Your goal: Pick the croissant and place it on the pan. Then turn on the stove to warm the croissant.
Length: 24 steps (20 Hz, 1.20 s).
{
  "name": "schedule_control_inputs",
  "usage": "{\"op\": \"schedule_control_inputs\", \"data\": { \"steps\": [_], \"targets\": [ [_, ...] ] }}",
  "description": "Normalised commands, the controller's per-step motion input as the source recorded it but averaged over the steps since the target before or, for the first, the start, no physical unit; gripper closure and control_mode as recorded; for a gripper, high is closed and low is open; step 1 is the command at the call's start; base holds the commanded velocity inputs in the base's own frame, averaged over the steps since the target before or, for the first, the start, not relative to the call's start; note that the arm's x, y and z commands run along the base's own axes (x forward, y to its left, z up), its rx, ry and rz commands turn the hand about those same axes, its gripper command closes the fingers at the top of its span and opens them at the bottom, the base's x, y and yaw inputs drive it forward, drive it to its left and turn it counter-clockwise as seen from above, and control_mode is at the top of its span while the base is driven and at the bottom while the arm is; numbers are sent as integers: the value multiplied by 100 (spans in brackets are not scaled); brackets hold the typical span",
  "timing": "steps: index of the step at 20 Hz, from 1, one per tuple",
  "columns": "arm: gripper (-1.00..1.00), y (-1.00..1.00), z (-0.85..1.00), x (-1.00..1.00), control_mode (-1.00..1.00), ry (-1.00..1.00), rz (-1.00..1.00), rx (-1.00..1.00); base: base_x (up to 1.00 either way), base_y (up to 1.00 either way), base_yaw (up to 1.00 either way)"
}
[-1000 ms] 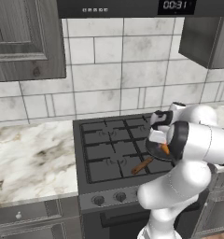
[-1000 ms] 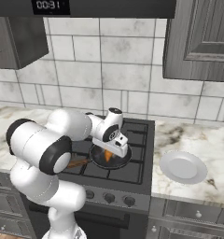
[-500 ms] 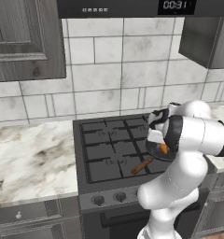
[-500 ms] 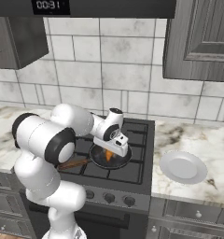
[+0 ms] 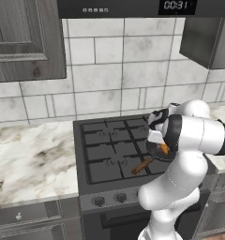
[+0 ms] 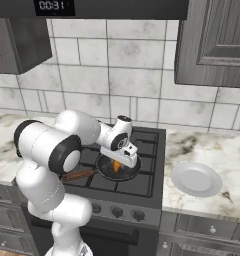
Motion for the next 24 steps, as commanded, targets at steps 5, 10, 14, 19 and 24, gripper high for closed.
{"op": "schedule_control_inputs", "data": {
  "steps": [5,10,14,19,24],
  "targets": [
    [-100,0,-20,0,-100,0,0,0,0,0,0],
    [-100,-5,-4,-1,-100,0,0,0,0,0,0],
    [-100,-14,4,-9,-100,-5,0,1,0,0,0],
    [-100,-3,28,-20,-100,-7,0,1,0,0,0],
    [-100,0,52,-19,-100,-8,0,0,0,0,0]
  ]
}}
